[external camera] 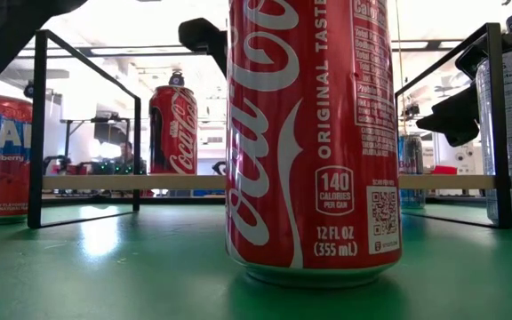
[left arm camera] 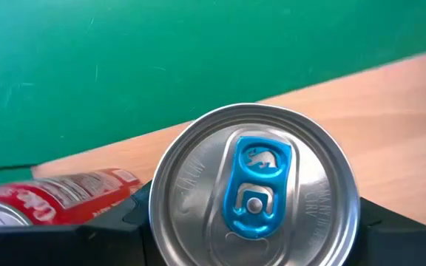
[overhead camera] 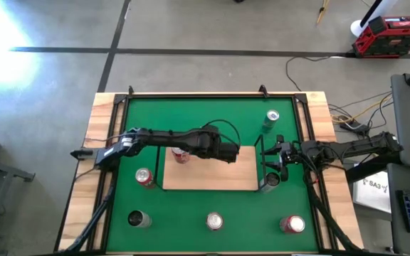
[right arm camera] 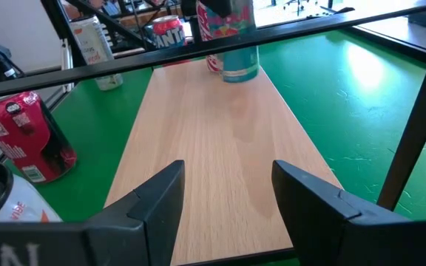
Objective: Place canned beverage on shelf
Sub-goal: Put the left blue soda can on the shelf
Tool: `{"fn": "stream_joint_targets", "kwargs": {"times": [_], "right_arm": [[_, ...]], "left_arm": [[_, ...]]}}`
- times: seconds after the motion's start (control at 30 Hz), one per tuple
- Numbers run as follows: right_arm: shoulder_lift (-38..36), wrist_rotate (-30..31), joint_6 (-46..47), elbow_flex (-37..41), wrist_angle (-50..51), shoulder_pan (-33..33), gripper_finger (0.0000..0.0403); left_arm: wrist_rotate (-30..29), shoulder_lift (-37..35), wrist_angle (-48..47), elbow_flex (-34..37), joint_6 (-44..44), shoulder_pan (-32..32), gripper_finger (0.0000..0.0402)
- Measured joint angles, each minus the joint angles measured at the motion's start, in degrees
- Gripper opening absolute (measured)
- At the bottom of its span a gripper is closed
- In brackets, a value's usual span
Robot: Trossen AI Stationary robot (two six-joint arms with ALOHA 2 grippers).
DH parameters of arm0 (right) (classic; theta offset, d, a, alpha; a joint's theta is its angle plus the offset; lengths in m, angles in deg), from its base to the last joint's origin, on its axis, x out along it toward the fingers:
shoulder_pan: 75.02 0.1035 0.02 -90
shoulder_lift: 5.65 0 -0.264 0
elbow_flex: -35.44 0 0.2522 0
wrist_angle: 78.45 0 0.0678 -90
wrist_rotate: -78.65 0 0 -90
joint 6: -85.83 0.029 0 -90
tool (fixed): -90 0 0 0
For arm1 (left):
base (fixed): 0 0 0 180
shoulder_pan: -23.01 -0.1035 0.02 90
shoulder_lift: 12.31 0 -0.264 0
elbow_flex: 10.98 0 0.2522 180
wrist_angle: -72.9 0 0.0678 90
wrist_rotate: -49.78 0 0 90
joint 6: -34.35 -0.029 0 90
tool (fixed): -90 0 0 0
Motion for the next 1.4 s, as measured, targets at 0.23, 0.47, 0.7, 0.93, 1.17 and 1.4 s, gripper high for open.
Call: {"fn": "stream_joint_targets", "kwargs": {"times": [0.23,0.47,0.7,0.93,1.17,1.4], "right_arm": [[0.0,0.0,0.0,0.0,0.0,0.0,0.0196],[0.0,0.0,0.0,0.0,0.0,0.0,0.0196],[0.0,0.0,0.0,0.0,0.0,0.0,0.0196],[0.0,0.0,0.0,0.0,0.0,0.0,0.0196],[0.0,0.0,0.0,0.0,0.0,0.0,0.0196],[0.0,0.0,0.0,0.0,0.0,0.0,0.0196]], "left_arm": [[-0.2,0.0,-0.1,1.2,3.4,0.5,0.0213],[0.8,-0.3,0.0,5.0,6.5,0.5,0.0213],[0.2,-3.2,0.9,7.7,6.3,1.1,0.0213],[-2.4,-9.9,9.5,18.3,5.7,3.0,0.0213],[-1.9,-16.1,20.4,28.5,-2.1,2.8,0.0213],[-1.8,-16.7,20.7,29.6,-4.7,2.4,0.022]]}}
